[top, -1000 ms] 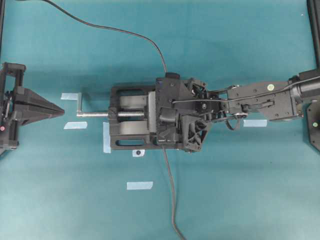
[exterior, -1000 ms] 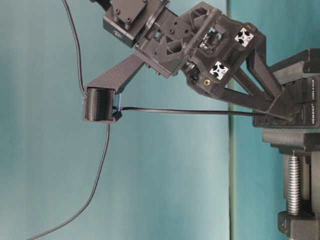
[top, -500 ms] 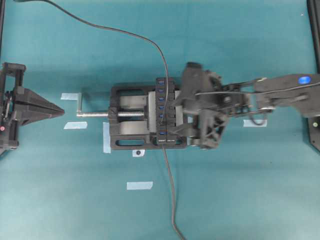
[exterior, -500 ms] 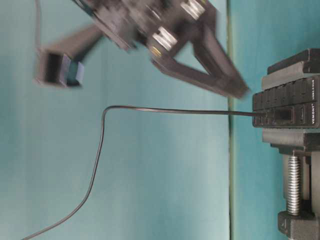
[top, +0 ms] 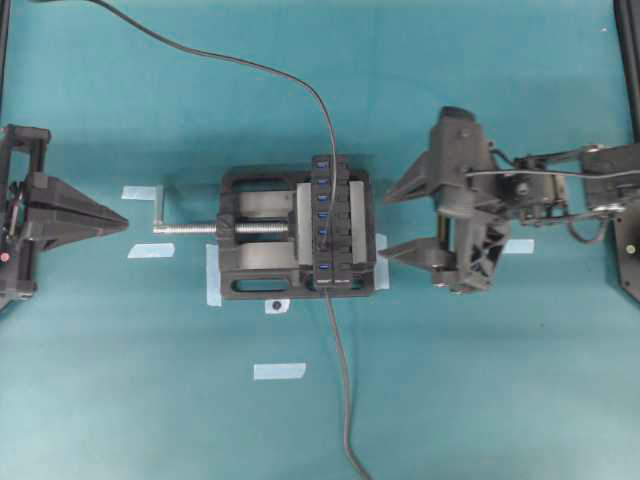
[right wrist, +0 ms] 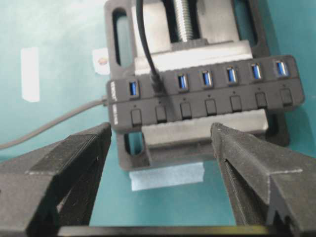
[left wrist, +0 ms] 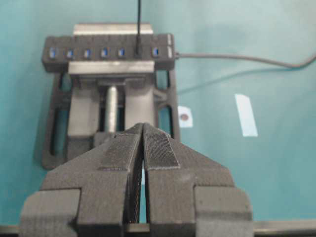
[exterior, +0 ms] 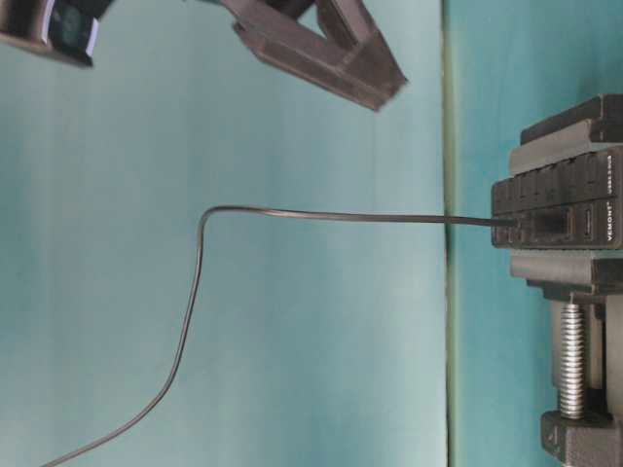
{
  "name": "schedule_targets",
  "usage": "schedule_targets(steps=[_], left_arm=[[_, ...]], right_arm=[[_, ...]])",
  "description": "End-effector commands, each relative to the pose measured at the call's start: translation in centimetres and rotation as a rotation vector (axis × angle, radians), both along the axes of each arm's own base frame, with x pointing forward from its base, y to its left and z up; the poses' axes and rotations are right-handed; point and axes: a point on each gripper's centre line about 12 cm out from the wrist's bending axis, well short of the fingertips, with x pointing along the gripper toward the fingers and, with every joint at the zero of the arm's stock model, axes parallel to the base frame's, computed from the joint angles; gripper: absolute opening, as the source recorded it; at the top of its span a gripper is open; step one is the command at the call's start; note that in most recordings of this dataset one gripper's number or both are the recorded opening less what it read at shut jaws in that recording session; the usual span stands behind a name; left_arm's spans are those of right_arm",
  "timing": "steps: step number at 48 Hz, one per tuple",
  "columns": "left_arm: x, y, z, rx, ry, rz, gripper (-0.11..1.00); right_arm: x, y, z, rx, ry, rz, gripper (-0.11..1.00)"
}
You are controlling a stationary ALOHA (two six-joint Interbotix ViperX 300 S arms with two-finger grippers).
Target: Insert the USB into the second port from the front of the fixed hub.
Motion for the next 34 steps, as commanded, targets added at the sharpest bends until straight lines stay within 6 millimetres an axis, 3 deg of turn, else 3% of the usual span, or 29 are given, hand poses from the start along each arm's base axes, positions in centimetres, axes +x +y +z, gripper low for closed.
schedule_targets(steps=[1,34], left_arm=[[0.2,0.0,0.7,0.004,-0.023,0.000,0.00],[0.1,0.0,0.8,0.003,-0.029,0.001,0.00]], right_arm=[[-0.3,0.0,1.3,-0.003,-0.046,0.005,0.84],[-3.7,0.0,1.5,-0.008,-0.090,0.008,0.84]])
